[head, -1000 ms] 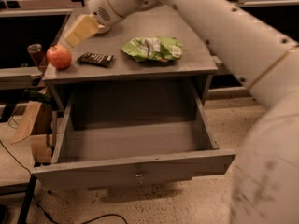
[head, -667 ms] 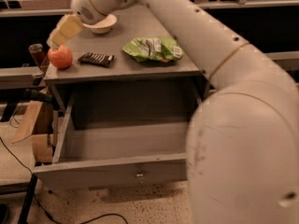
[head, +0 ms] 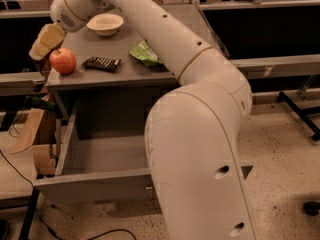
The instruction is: Place apple into top drawer
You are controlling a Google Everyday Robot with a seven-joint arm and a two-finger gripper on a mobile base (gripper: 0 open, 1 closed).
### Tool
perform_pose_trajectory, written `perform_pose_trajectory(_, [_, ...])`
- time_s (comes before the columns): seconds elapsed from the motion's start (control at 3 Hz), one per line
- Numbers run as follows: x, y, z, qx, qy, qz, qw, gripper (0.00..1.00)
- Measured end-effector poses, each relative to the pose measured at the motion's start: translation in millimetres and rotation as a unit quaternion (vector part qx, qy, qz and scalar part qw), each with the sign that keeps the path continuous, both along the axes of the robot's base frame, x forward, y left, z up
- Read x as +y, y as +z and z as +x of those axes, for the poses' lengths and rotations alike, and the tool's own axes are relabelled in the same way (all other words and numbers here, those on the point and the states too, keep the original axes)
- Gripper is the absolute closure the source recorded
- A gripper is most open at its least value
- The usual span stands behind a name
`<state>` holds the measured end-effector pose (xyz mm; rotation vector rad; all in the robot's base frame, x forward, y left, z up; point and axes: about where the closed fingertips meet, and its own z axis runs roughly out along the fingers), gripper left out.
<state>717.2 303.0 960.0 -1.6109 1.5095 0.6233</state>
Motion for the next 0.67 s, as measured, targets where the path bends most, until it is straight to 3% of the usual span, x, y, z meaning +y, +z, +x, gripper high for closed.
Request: perform_pose_trajectory(0.67, [20,-47,14,0.053,-0.004,-0.016,0.9984,0.0])
